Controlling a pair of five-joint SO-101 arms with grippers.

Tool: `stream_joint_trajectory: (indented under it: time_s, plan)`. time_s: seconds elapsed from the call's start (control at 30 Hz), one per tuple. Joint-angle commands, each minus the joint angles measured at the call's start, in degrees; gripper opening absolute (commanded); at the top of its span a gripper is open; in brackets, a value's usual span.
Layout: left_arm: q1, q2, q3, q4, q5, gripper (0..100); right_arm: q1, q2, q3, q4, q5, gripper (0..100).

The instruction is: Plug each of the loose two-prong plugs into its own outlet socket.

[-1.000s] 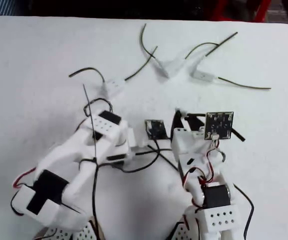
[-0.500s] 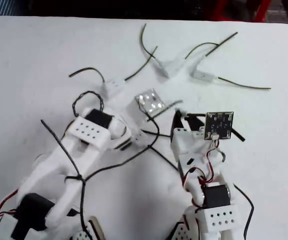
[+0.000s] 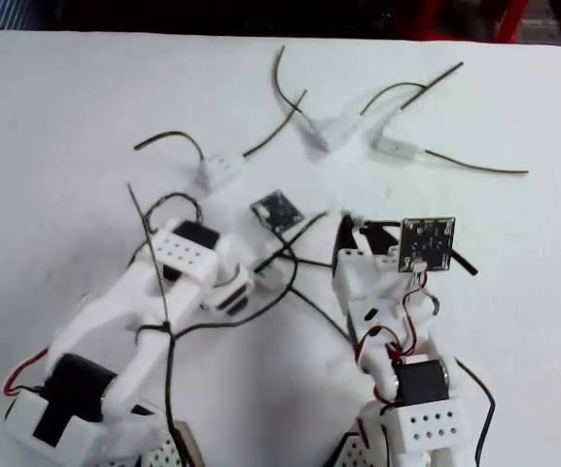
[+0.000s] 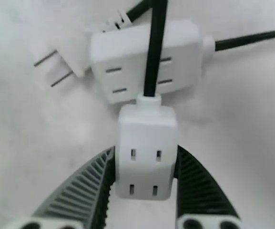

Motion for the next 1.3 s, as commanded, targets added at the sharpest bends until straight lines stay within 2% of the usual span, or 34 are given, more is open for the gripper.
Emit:
stream_joint_trajectory:
  time_s: [0.0,0.23,0.3,0.43,0.73,0.97,1.13,1.27]
  plan:
    - [-0.31,-0.13,1.32,0.26,0.7,2,0.13,0.13,-3.08,-1.01,-0.53,1.7]
    - [-0.13,-0.04,1.85,1.85,0.35,3,0.04,0.22,-3.08,-1.01,-0.53,1.7]
    - [-0.04,-0.04,1.58,3.52,0.35,8,0.04,0.22,-3.08,-0.92,-0.44,1.7]
    - [-0.57,-0.13,0.0,5.8,2.11,26,0.04,0.22,-3.08,-0.92,-0.35,1.7]
    - [-1.71,-1.71,-9.67,14.15,3.69,26,0.04,0.22,-3.08,-0.92,-0.18,1.7]
    - [-2.42,-21.49,-10.2,21.63,3.6,26,-1.36,0.22,-2.99,-0.75,-0.09,1.7]
    - [-9.98,-35.91,-8.79,22.86,4.04,26,-9.1,0.31,-3.87,4.09,-0.09,1.7]
    - [-18.77,-41.27,-2.29,19.16,4.22,26,-16.13,0.31,-4.92,8.57,0.88,1.7]
